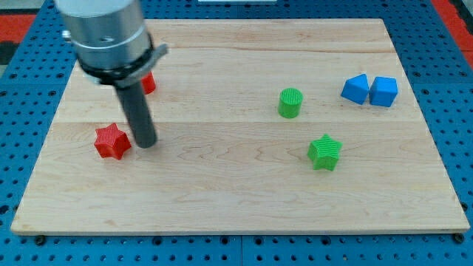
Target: Push the red circle towards the red star
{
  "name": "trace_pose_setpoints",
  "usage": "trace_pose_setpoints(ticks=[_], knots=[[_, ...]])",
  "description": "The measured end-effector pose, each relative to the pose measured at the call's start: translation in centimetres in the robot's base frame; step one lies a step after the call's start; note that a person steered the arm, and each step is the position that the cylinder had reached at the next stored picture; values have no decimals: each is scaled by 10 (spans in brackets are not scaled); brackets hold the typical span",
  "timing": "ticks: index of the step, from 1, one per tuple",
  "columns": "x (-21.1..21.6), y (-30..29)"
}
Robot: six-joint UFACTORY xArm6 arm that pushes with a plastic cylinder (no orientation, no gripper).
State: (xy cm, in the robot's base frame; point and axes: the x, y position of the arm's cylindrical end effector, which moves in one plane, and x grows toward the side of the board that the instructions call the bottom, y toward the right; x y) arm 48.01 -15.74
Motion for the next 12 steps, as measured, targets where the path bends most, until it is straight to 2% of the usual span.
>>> trace_pose_setpoints(ticks=[1,2,3,4,5,6,8,11,12], knots=[[-7,-28],[-21,-17],[-65,-48],[-124,-42],[-146,10],[-142,51],[-140,74],[-140,54],[-119,40]])
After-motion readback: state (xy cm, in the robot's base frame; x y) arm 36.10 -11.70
